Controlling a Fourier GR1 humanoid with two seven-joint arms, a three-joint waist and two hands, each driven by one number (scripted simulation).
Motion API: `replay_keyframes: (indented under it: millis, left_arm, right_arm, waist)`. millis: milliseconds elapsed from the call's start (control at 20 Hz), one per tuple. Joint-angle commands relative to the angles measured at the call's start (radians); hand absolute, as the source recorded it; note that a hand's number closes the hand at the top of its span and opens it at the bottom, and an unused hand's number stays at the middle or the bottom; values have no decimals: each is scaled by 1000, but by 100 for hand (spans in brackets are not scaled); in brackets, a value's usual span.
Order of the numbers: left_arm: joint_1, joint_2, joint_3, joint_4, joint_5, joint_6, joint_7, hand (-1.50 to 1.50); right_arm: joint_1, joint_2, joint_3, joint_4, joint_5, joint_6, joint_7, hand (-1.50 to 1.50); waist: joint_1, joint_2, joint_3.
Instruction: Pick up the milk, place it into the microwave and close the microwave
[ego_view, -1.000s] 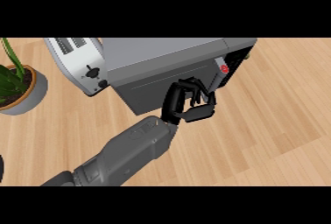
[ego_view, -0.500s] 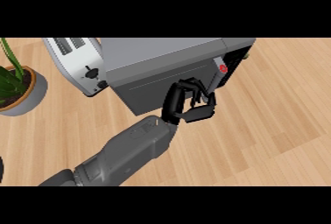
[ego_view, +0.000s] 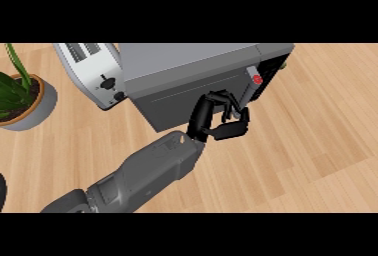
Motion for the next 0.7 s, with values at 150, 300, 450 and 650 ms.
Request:
replay_keyframes:
  millis: [150, 300, 450, 650]
  left_arm:
    - [-15, 1, 47, 145, 54, 75, 40, 150]
    - [10, 1, 50, 151, 84, 57, 42, 150]
    - [14, 1, 40, 151, 95, 40, 27, -150]
    - [30, 1, 18, 153, 110, 33, 14, -150]
  right_arm:
    - [5, -28, -41, -11, -36, -2, 10, -150]
    - [32, -32, -55, -24, -46, -4, 17, -150]
    - [47, -26, -65, -36, -60, -15, 17, -150]
    - [65, -40, -76, -58, -65, -28, 35, -150]
  waist:
    - [48, -2, -3]
    - [66, -6, -4]
    - [73, -5, -4]
    - [85, -6, -6]
